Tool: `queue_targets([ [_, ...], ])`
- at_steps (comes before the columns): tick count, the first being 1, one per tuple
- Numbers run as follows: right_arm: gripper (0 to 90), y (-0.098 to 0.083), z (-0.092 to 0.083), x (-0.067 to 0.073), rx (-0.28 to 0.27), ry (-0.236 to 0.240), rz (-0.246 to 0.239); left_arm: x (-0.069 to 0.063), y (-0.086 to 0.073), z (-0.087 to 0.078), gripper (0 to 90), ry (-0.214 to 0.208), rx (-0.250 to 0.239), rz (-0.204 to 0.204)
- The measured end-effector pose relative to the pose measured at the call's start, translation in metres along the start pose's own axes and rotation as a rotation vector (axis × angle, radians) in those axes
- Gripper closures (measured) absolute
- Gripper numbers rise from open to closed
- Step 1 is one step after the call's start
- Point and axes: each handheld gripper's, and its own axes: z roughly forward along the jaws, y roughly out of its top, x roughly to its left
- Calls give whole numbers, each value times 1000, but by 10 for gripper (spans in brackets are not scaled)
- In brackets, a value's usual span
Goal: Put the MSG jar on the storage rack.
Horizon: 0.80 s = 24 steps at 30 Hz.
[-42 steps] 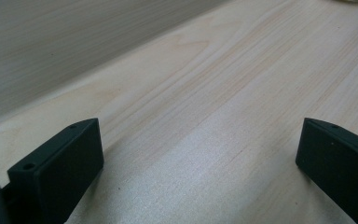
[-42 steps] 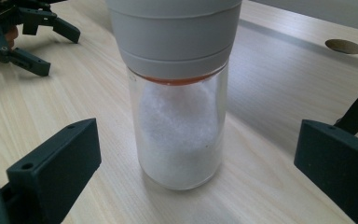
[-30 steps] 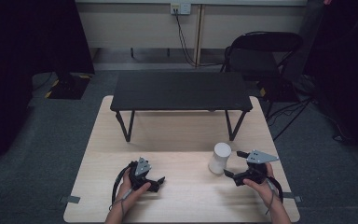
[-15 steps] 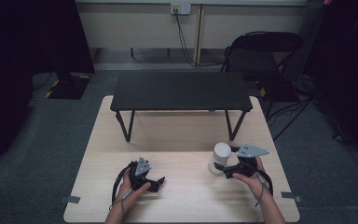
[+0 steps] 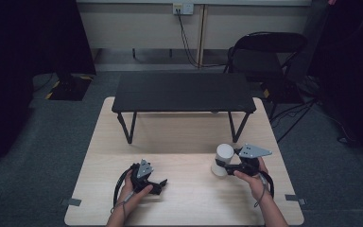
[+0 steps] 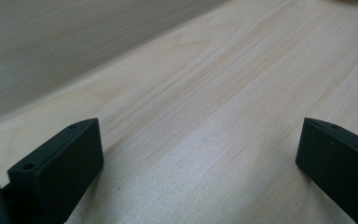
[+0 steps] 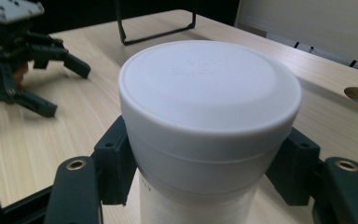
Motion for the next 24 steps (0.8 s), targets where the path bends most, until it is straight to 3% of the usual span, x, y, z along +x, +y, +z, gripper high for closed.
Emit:
queue_targets([
  [6,352,37,-8,0,-24,8,-5,0,0,0,0,0,0,0],
  [11,352,86,-12,-1,-32,10,-16,0,0,0,0,0,1,0],
  [13,352,109,-13,-4,-48,17,2,0,0,0,0,0,0,0],
  [15,352,113,-13,-4,-49,16,1,0,0,0,0,0,0,0],
  [17,352,145,-12,-1,-60,-12,-34,0,0,0,0,0,0,0],
  [24,352,207,1,0,-94,-62,-55,0,0,0,0,0,-1,-3],
])
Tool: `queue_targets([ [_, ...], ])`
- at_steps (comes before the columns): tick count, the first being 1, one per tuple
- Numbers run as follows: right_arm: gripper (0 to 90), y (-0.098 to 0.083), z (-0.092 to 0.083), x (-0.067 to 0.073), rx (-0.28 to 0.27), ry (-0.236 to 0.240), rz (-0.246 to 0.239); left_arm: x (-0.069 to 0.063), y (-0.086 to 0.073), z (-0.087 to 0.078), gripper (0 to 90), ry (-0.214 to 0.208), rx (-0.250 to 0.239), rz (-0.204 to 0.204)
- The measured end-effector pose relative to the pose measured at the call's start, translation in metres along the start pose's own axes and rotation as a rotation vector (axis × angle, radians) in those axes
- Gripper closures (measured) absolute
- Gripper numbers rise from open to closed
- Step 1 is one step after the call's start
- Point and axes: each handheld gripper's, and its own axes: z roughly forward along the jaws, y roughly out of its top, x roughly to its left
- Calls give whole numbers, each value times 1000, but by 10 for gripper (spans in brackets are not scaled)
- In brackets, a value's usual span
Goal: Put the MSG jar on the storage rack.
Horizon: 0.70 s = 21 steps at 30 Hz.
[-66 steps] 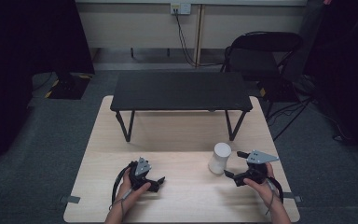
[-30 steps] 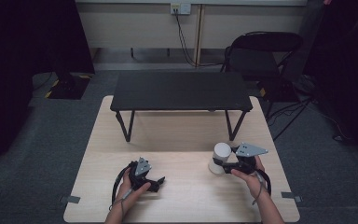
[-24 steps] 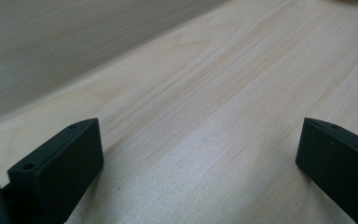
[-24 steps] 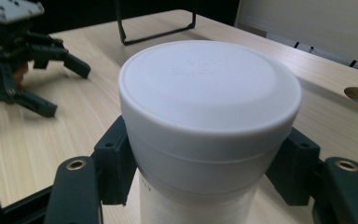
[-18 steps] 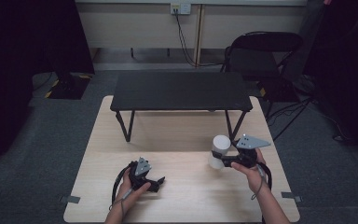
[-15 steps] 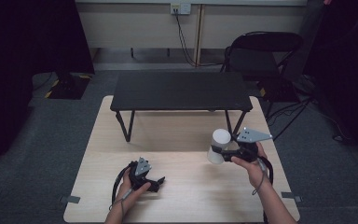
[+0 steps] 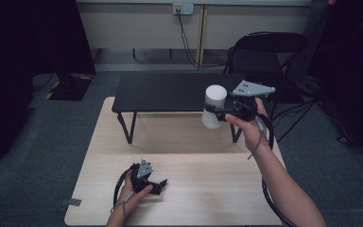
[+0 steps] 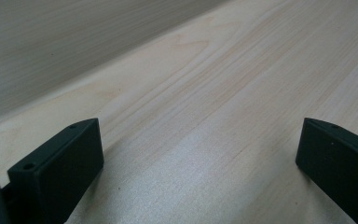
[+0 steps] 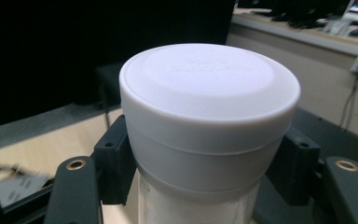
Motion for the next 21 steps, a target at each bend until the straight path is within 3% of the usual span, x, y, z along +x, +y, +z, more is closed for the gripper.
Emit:
queue_targets([
  [3,352,18,16,-2,2,-16,-13,0,0,0,0,0,-1,1],
  [8,352,31,47,-12,16,-39,20,0,0,0,0,0,0,3],
  [15,351,36,78,-22,52,-87,58,0,0,0,0,0,-1,3],
  [19,351,37,88,-24,78,-111,41,0,0,0,0,-1,-1,2],
  [21,351,35,90,-26,75,-120,55,0,0,0,0,-1,0,3],
])
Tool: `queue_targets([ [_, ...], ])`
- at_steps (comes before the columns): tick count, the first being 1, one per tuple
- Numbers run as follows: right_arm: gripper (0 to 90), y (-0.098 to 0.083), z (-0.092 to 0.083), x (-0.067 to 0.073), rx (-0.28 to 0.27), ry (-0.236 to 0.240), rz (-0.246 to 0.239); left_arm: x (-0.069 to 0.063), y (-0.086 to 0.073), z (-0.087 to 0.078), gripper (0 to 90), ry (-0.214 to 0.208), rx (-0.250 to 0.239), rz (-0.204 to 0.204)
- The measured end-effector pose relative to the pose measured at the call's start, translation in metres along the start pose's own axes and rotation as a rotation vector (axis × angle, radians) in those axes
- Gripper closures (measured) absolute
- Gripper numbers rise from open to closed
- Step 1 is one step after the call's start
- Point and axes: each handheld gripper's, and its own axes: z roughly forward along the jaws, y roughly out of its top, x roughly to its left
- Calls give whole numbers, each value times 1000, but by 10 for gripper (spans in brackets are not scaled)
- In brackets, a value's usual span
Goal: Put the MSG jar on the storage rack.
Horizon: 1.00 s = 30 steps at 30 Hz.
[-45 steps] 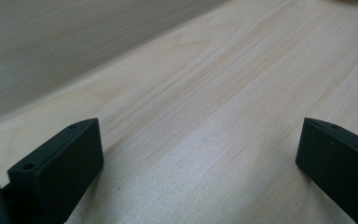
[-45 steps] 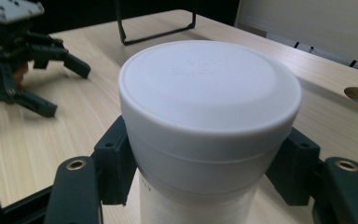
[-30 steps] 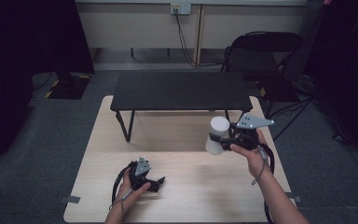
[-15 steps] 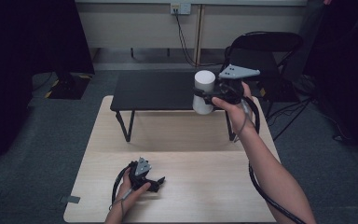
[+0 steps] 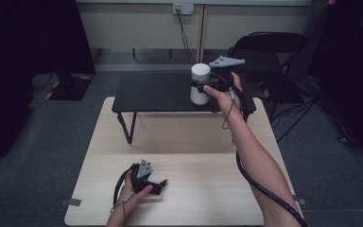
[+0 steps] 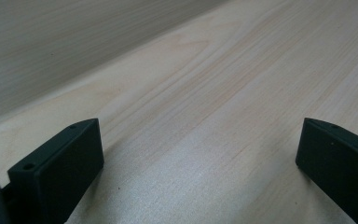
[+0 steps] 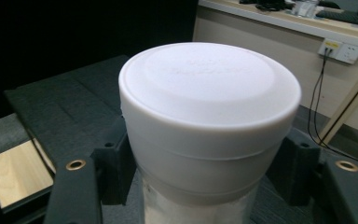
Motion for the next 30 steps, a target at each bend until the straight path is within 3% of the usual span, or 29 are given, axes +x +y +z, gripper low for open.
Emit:
queue_targets([
  [5,350,0,2,-4,-2,-3,-2,0,0,0,0,0,0,1],
  [10,349,-5,2,-8,-13,6,27,0,0,0,0,0,1,2],
  [17,344,-2,1,-10,0,18,12,0,0,0,0,0,1,1],
  [22,231,-2,-1,-9,8,24,17,0,0,0,0,0,0,1],
  [27,115,-16,-16,-9,-18,59,24,0,0,0,0,0,0,1],
  [30,101,-25,-25,-8,-26,81,11,0,0,0,0,0,-1,0],
])
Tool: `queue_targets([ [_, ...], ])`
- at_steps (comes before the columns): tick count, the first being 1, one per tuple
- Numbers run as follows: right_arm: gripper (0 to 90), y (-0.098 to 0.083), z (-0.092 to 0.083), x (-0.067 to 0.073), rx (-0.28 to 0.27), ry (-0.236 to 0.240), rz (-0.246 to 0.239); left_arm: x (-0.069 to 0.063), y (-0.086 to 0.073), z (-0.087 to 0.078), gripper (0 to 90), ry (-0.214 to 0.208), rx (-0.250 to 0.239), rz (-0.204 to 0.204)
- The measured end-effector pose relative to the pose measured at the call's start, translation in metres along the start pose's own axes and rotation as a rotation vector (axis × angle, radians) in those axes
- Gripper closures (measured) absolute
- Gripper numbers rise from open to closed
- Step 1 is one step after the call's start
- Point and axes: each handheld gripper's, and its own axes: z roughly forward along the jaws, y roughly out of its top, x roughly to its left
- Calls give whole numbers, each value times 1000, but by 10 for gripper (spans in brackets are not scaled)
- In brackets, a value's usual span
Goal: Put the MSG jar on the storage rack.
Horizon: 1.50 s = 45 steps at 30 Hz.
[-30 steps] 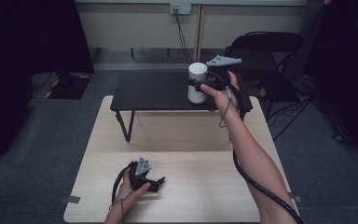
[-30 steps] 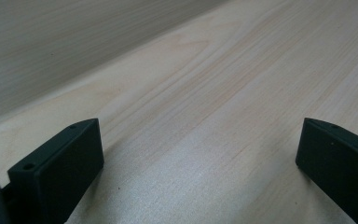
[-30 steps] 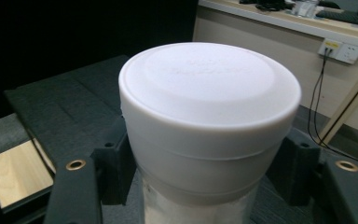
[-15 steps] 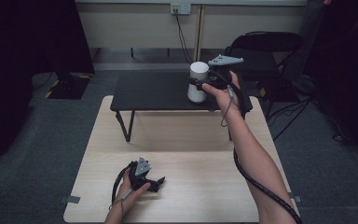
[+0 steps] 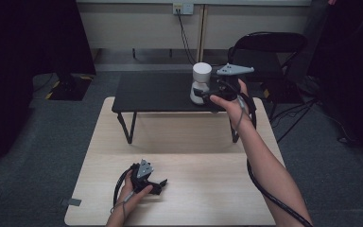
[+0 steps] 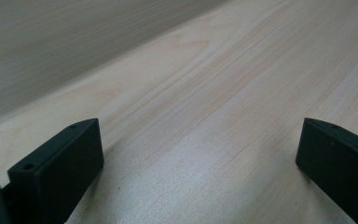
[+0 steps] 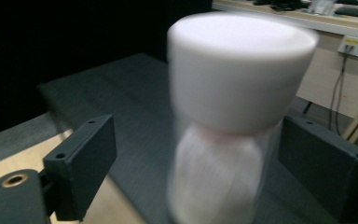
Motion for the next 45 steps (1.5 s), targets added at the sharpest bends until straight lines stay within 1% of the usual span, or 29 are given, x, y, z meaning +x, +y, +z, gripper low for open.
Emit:
queue_targets([
  [1,66,-10,-10,3,-3,13,-19,0,0,0,0,0,2,3],
  [4,44,-28,-26,7,-15,36,-25,0,1,0,0,0,3,2],
  [6,25,-43,-37,8,-28,48,-12,0,0,0,0,0,3,3],
  [7,25,-43,-37,8,-28,48,-12,0,0,0,0,0,3,3],
  [8,12,-59,-47,10,-39,57,-4,0,0,0,0,0,3,3],
  [9,12,-66,-52,10,-43,60,-2,0,0,0,0,0,2,3],
  [11,8,-81,-61,11,-38,78,9,0,0,0,0,-1,2,2],
  [12,5,-91,-66,12,-40,81,23,0,0,0,0,-1,2,2],
  [14,4,-103,-73,15,-25,76,16,0,0,0,0,0,2,2],
  [15,3,-109,-75,16,-22,77,21,0,0,0,0,0,2,2],
  [16,0,-117,-79,17,-19,77,20,0,0,0,0,-1,2,2],
  [18,0,-131,-84,22,-11,66,-6,0,0,0,0,-1,2,2],
  [19,0,-138,-86,27,-3,51,-14,0,0,0,0,-1,2,2],
  [21,6,-150,-88,31,16,49,-42,0,0,0,0,0,2,2],
  [23,4,-165,-90,37,28,43,-56,0,0,0,0,0,1,2],
  [25,4,-182,-91,39,31,50,-47,0,0,0,0,0,2,2],
  [27,4,-195,-92,40,33,58,-26,0,0,0,0,0,2,2],
  [28,3,-201,-92,42,38,52,-19,0,0,0,0,0,1,2],
  [29,3,-206,-92,44,43,48,-20,0,0,0,0,-1,2,2],
  [31,4,-214,-91,44,56,55,-19,0,0,0,0,0,2,2],
  [35,4,-230,-89,45,72,55,8,0,0,0,0,0,2,2],
  [38,4,-234,-89,45,90,57,7,0,0,0,0,-1,1,2],
  [39,4,-235,-89,44,88,61,11,0,0,0,0,-1,1,2],
  [41,2,-238,-90,44,82,54,30,0,0,0,0,-1,1,2],
  [43,2,-240,-91,43,82,55,28,0,0,0,0,-1,2,1],
  [45,2,-242,-92,43,81,54,38,0,0,0,0,0,1,2],
])
